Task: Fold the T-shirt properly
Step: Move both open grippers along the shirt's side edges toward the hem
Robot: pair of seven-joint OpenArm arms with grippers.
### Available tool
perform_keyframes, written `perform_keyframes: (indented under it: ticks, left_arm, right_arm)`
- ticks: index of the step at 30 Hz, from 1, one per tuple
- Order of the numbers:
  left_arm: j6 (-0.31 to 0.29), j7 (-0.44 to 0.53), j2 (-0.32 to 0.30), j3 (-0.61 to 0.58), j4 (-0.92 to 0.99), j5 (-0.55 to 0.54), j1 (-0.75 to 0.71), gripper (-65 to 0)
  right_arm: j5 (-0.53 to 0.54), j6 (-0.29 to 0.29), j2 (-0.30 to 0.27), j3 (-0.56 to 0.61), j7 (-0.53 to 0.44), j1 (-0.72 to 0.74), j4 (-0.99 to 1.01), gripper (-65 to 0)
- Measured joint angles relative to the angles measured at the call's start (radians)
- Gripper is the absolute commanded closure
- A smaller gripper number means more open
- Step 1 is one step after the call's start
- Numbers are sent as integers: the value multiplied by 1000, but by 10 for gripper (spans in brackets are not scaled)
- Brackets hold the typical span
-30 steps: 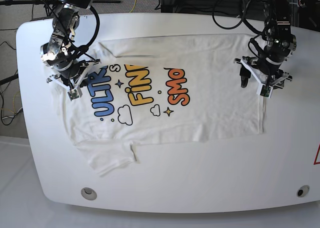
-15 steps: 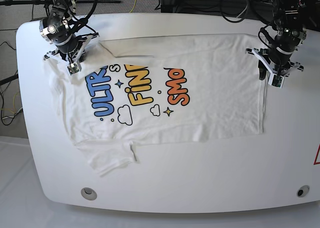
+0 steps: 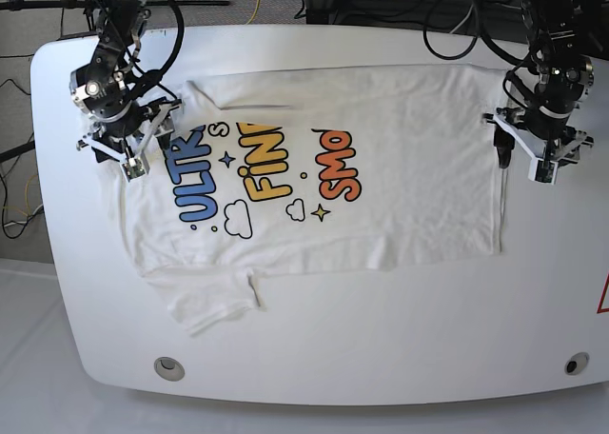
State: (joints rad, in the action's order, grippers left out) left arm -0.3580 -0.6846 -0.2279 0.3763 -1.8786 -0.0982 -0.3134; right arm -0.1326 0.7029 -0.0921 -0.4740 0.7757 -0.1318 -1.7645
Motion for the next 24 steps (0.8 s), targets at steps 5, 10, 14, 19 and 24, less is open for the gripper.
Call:
perform_keyframes:
  ticks: [5, 10, 14, 19, 24]
  left_arm:
    - [-9, -17, 8, -5, 0, 0, 1, -424]
    - [-5, -16, 2, -5, 13, 0, 2, -425]
    - [0, -17, 2, -6, 24, 2, -3, -416]
    - [-7, -18, 3, -11, 16, -8, -3, -364]
    - [-21, 46, -3, -6, -11, -37, -22, -306]
  right_arm:
    - [3, -3, -6, 3, 2, 81, 55, -457]
    - [5, -2, -8, -3, -4, 135, 120, -470]
    - [-2, -3, -10, -6, 13, 148, 139, -470]
    - [5, -3, -5, -21, 12, 140, 123, -442]
    - [27, 4, 12, -53, 16, 99, 69, -354]
